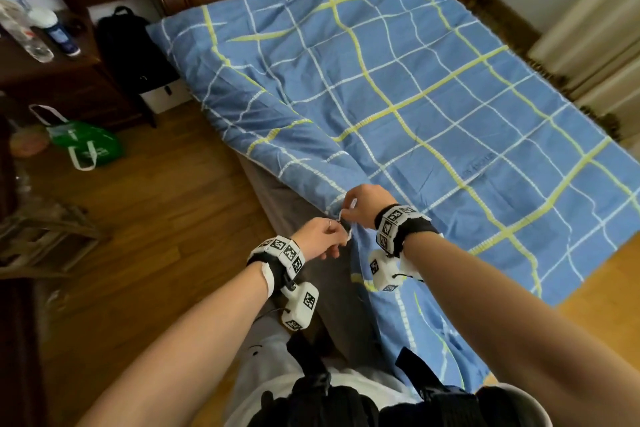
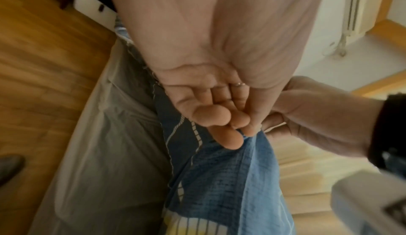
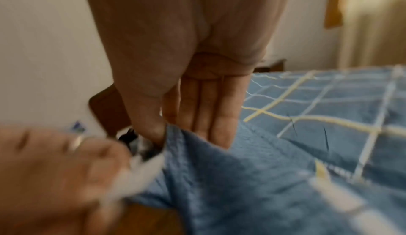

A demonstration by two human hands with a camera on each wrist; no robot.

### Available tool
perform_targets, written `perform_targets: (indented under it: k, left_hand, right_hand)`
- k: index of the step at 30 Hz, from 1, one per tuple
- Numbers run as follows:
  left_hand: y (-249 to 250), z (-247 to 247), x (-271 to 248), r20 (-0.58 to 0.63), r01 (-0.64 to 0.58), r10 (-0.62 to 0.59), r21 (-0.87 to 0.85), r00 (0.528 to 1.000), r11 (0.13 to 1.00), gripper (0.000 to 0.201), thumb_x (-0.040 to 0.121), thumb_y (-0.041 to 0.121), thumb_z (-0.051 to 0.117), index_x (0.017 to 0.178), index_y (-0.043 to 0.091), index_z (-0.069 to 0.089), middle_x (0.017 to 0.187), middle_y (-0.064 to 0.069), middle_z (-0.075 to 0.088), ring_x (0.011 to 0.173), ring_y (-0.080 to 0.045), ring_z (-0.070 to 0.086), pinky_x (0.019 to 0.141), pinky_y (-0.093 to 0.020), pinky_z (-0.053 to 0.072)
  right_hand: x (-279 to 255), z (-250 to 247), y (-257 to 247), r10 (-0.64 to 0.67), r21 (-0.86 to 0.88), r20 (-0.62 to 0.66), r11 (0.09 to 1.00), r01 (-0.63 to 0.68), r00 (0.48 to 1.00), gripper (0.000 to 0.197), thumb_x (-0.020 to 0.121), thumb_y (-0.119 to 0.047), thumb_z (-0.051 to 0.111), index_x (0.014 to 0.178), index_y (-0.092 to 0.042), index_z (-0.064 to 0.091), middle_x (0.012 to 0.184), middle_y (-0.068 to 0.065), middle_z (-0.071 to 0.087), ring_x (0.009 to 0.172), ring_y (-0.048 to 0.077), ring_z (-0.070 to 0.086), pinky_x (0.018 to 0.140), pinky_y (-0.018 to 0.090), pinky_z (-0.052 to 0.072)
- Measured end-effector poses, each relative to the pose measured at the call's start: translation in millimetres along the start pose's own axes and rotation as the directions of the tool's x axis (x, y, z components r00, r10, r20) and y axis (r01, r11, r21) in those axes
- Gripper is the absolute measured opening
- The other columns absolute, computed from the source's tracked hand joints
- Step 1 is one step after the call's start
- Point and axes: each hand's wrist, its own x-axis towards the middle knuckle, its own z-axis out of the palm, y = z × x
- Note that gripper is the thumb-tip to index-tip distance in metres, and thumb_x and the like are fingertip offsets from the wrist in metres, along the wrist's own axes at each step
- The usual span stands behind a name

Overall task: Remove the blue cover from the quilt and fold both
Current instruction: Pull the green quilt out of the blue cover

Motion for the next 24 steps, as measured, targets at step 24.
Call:
perform_targets:
  k: [24]
  left_hand:
    - [-7, -56, 29, -0.402, 0.489, -0.333, 0.391, 0.853, 0.78, 0.031, 0.079, 0.027, 0.053, 0.071, 0.01, 0.077, 0.075, -0.003, 0.073, 0.073, -0.025, 0.069, 0.077, -0.036, 0.057]
  right_hand:
    - [-12, -4, 32, 0.274, 0.206, -0.165, 0.949, -0.239, 0.948, 0.046, 0.087, -0.049, 0.045, 0.071, -0.009, 0.062, 0.071, 0.005, 0.067, 0.07, 0.026, 0.063, 0.064, 0.033, 0.054]
